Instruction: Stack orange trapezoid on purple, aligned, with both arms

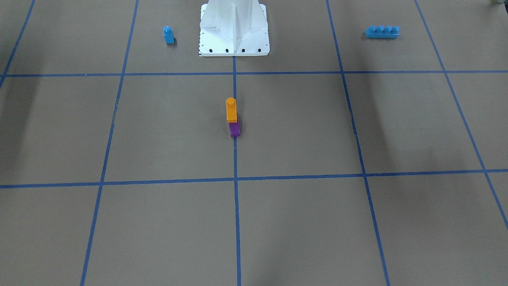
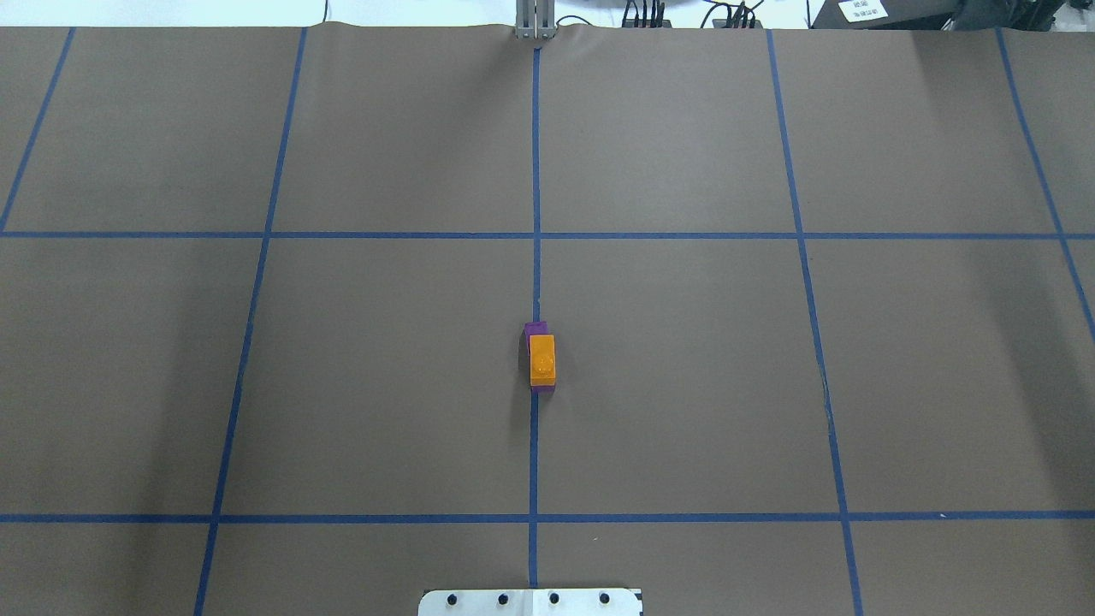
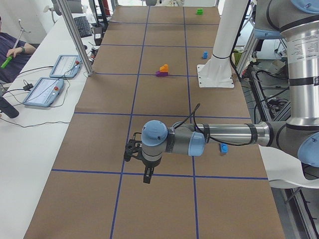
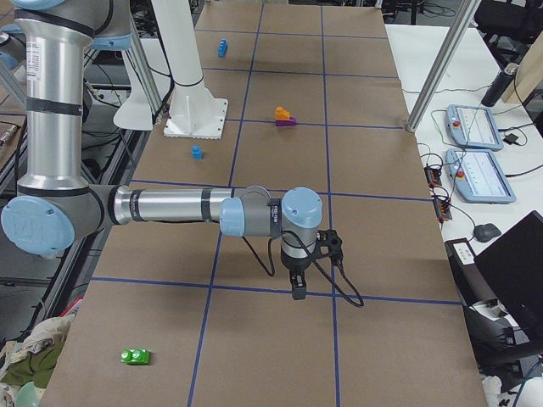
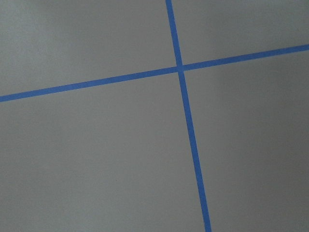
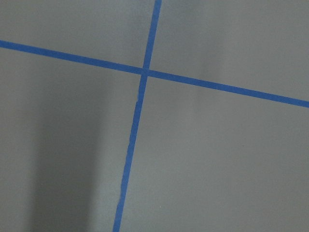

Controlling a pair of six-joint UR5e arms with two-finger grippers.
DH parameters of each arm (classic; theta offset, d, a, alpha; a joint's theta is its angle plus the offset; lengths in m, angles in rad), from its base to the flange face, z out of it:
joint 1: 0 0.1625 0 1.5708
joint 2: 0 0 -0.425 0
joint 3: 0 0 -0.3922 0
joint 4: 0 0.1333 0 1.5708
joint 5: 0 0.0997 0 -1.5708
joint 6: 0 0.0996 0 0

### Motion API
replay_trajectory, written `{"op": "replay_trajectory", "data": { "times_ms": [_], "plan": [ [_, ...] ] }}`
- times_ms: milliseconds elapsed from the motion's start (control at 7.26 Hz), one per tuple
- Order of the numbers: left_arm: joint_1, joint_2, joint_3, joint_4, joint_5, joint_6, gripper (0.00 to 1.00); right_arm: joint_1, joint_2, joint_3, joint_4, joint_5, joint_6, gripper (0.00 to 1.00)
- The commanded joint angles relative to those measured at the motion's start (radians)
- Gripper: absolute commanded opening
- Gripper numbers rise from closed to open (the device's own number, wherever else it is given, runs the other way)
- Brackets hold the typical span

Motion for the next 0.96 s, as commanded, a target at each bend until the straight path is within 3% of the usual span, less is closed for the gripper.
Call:
{"op": "replay_trajectory", "data": {
  "times_ms": [0, 827],
  "plan": [
    [0.0, 0.001, -0.001, 0.0, 0.0, 0.0, 1.0, -0.002, -0.007, 0.009, 0.001, 0.001, 0.003, 1.0],
    [0.0, 0.001, -0.002, -0.007, 0.0, 0.0, 1.0, -0.005, -0.019, 0.017, 0.064, 0.003, -0.001, 1.0]
  ]
}}
